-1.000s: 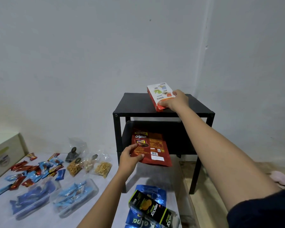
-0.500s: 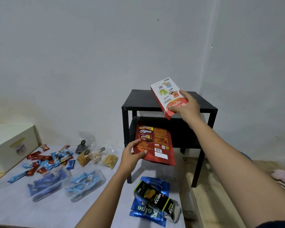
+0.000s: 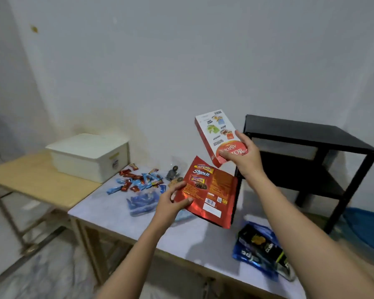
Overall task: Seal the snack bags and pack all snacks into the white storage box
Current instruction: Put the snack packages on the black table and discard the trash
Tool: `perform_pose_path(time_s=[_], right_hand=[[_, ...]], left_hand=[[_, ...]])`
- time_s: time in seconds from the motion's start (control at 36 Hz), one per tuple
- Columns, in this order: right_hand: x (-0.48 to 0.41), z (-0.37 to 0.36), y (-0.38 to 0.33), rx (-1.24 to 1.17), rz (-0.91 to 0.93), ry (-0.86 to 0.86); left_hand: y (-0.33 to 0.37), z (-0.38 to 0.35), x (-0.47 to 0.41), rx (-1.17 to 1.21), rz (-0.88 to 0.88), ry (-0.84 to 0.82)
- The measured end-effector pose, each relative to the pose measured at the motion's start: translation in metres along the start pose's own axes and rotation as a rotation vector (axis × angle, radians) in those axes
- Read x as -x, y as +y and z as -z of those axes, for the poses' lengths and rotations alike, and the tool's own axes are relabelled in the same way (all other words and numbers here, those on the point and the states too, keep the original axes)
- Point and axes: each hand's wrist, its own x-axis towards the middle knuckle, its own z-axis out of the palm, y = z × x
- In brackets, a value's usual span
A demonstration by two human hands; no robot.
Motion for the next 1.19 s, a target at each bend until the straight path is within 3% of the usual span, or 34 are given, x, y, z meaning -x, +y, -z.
perform_pose_path(time_s=[0.42,0.69,1.0,1.19], right_hand=[[0.074,-0.321,0.007,-0.082,-0.085,-0.544],[0.085,-0.53,0.015,-0.128,0.0,-0.972],[0.155,-0.728,0.046,-0.127,-0.051,-1.525],[0.251,-0.803,0.095,0.063,-0.037,-1.814]], left_hand=[[0.006,0.302,0.105,-0.017,0.004,0.743],[-0.01,0.451,0.152,-0.061,-0.01,1.233],[-0.061,0.526,0.219,0.069,0.014,1.798],[-0.12,0.539,0.282,0.219,0.115,2.072]])
